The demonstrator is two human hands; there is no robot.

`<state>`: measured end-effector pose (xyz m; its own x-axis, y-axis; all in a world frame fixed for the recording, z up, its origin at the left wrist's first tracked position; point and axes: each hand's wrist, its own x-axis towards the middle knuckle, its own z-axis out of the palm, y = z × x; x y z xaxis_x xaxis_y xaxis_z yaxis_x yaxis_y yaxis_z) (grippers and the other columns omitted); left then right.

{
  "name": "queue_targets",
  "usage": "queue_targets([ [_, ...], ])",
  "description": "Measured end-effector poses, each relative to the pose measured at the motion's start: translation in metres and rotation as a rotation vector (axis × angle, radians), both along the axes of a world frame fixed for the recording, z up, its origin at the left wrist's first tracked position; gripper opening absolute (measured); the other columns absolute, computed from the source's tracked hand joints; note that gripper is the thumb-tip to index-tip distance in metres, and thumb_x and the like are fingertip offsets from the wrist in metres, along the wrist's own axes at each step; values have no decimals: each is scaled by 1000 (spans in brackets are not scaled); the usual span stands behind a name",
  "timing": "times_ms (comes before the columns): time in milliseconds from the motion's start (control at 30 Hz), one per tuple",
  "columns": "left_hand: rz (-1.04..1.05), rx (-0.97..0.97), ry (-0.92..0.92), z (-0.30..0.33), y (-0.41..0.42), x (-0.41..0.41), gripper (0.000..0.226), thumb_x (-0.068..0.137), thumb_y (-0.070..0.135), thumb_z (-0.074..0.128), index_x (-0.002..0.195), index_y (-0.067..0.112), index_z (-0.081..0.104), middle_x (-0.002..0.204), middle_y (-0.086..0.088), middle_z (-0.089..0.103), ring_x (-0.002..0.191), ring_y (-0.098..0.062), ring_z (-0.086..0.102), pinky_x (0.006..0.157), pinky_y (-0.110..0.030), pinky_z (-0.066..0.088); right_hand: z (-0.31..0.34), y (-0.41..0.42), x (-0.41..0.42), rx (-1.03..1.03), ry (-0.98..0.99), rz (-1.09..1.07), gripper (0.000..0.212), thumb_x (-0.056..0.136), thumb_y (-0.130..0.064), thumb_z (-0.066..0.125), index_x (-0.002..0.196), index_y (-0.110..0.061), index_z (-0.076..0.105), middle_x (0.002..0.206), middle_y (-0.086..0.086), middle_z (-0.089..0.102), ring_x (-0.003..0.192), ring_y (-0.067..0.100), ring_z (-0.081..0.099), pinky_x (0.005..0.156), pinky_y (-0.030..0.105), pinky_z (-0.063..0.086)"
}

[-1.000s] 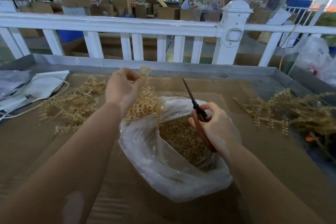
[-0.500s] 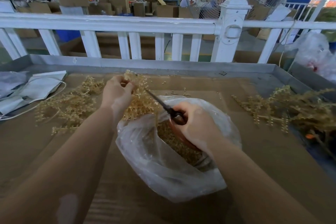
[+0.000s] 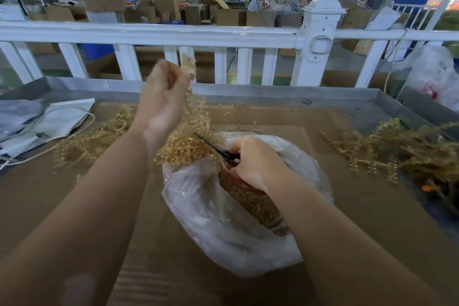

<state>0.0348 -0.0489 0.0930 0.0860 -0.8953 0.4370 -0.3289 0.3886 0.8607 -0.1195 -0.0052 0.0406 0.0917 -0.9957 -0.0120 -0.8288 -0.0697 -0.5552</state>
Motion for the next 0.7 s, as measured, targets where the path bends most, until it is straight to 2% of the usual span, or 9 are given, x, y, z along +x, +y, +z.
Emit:
queue_targets([
  [100, -156, 90, -71, -23, 11, -12, 14, 96, 28, 50, 96, 14, 53, 91, -2, 60, 78, -11, 57, 69, -18, 45, 1, 9, -16, 84, -305, -57, 12, 92, -12, 61, 86, -23, 62, 80, 3, 69, 64, 13, 67, 58, 28, 56],
  [167, -210, 120, -145, -40, 17, -20, 11, 93, 26, 56, 88, 16, 56, 87, 0, 60, 79, -12, 56, 72, -21, 44, -1, 13, -30, 77, -366, -139, 14, 92, -13, 61, 88, -26, 55, 75, -3, 64, 51, 5, 60, 44, 18, 46],
  [267, -239, 139, -303, -63, 22, -39, 16, 87, 23, 65, 74, 23, 55, 86, 7, 61, 87, -12, 56, 85, -29, 45, -8, 17, -50, -23, -424, -274, 16, 90, -17, 64, 84, -26, 52, 71, -5, 60, 55, 10, 62, 48, 24, 49],
  [367, -147, 120, -491, -79, 26, -53, 17, 83, 30, 69, 75, 28, 55, 97, 9, 56, 102, -13, 45, 87, -24, 32, -15, 22, -59, -46, -644, -370, 17, 87, -14, 68, 87, -25, 55, 69, 4, 65, 46, 10, 59, 44, 24, 48],
  [433, -107, 82, -533, -84, 26, -59, 12, 82, 30, 71, 79, 28, 59, 102, 7, 53, 106, -13, 39, 84, -18, 24, -17, 25, -61, -61, -754, -378, 21, 84, -13, 72, 97, -21, 58, 75, 10, 69, 57, 21, 64, 54, 33, 52],
  [500, -111, 38, -558, -86, 26, -63, 10, 81, 26, 72, 80, 25, 63, 104, 4, 54, 108, -14, 41, 84, -17, 24, -17, 25, -61, -67, -819, -361, 23, 82, -15, 75, 97, -22, 59, 80, 9, 71, 68, 29, 69, 61, 37, 55],
  [567, -122, 20, -572, -86, 28, -67, 8, 80, 24, 73, 81, 23, 65, 104, 5, 54, 110, -15, 41, 85, -17, 23, -17, 24, -62, -73, -809, -351, 24, 80, -14, 77, 92, -25, 59, 78, 5, 70, 68, 22, 71, 59, 30, 56],
  [633, -126, 33, -557, -86, 29, -69, 8, 80, 24, 73, 83, 23, 66, 104, 7, 50, 112, -14, 38, 87, -15, 21, -19, 23, -63, -81, -758, -361, 30, 76, -8, 78, 93, -25, 61, 72, 0, 68, 58, 12, 68, 52, 23, 54],
  [700, -149, 101, -455, -86, 30, -68, 15, 80, 24, 74, 92, 26, 65, 110, 8, 47, 115, -11, 37, 94, -16, 22, -21, 23, -64, -75, -751, -360, 35, 75, -2, 78, 92, -27, 60, 71, -1, 68, 52, 6, 65, 47, 18, 50],
])
